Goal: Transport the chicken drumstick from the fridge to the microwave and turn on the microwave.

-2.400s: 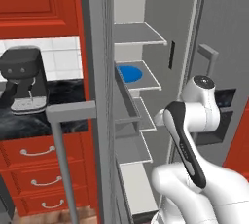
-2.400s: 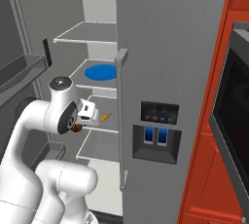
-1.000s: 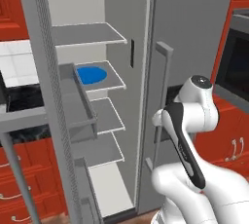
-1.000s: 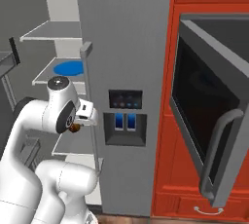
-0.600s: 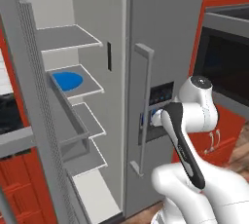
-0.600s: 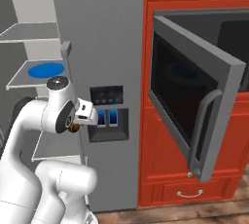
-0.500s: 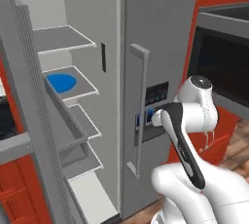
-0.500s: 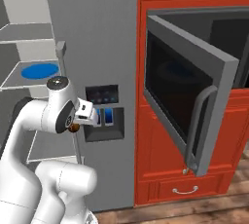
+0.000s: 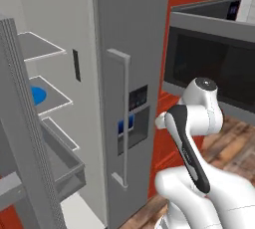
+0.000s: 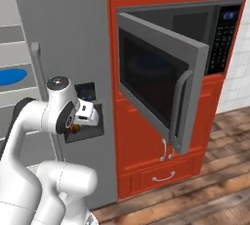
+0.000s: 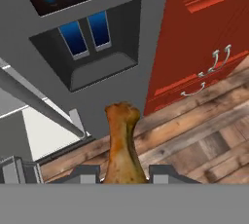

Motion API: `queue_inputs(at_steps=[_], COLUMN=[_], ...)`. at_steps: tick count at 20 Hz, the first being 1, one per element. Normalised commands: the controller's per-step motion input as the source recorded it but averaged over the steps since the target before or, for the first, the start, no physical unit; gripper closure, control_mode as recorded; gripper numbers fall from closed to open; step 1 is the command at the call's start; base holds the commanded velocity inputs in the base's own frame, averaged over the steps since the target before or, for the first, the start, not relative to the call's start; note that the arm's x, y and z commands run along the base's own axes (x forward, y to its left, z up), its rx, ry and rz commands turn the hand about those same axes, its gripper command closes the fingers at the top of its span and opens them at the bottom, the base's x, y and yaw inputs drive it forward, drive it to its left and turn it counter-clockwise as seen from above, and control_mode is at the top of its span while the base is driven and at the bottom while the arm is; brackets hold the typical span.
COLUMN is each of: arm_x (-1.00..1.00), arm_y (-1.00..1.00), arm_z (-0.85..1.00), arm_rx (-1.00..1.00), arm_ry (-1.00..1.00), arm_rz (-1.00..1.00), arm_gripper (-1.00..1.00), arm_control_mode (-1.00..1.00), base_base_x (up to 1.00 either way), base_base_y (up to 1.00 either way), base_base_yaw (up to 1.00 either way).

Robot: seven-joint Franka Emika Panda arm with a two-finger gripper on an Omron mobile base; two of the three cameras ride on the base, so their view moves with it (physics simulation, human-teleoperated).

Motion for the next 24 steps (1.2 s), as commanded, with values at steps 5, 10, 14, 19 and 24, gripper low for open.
queue_inputs(at_steps=[5,10,14,19,24], arm_x=[0.00,0.00,0.00,0.00,0.00], arm_y=[0.00,0.00,0.00,0.00,0.00], arm_z=[0.00,0.00,0.00,0.00,0.00], arm_rx=[0.00,0.00,0.00,0.00,0.00], arm_ry=[0.00,0.00,0.00,0.00,0.00], arm_rz=[0.00,0.00,0.00,0.00,0.00], arm_gripper=[1.00,1.00,1.00,1.00,1.00], arm_control_mode=[1.00,1.00,1.00,1.00,1.00], base_base_x=[-0.24,-0.29,-0.49,-0.60,-0.42], base_base_y=[0.00,0.00,0.00,-0.04,-0.12], base_base_yaw=[-0.36,-0.36,-0.36,-0.36,-0.37])
